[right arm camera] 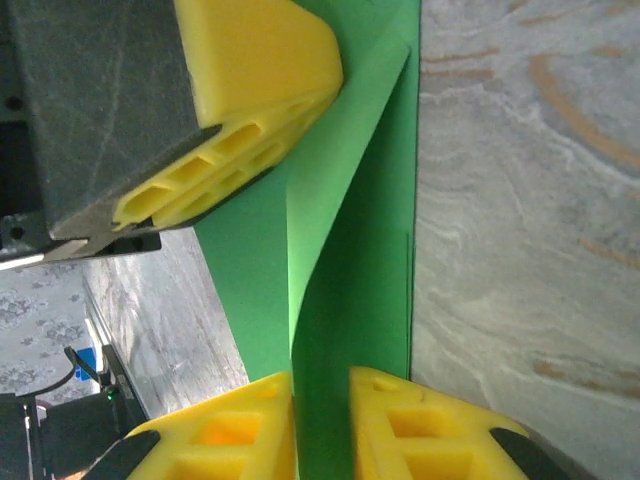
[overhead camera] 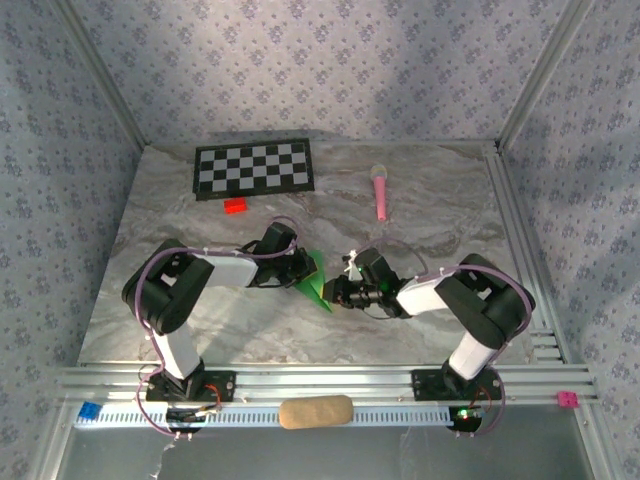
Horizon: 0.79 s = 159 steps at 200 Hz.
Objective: Fold a paper plane with a square sheet of paper (pick it up from the middle)
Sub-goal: Fourth fold the wing at the center of the table.
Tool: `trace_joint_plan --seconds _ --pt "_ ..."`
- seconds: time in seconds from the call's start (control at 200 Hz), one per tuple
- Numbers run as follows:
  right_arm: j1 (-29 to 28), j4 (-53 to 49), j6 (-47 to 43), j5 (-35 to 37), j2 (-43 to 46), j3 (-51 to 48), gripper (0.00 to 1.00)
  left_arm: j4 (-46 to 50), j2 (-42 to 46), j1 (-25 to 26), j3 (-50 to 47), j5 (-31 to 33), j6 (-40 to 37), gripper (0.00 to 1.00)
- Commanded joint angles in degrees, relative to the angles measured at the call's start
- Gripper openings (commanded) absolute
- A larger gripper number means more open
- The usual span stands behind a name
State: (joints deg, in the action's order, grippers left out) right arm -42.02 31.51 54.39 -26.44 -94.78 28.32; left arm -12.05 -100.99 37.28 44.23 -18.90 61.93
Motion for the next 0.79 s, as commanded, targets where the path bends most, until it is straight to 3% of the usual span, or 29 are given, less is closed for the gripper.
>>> trace_joint_plan --seconds 0.0,0.265,0.79 --pt "-0.5 -8.7 -2.1 2.1 1.3 -1.3 0.21 3.2 -1.5 0.0 0.0 0.2 -1.0 0.13" --pt "-1.2 -10.2 -2.2 0.8 0.7 -1.5 0.15 2.5 -0.9 -0.1 -0.7 0.3 -0.7 0.13" --pt "-1.7 -12.7 -1.0 -1.3 1.4 -1.9 0.13 2.1 -0.3 -0.1 -1.5 0.9 0.1 0.13"
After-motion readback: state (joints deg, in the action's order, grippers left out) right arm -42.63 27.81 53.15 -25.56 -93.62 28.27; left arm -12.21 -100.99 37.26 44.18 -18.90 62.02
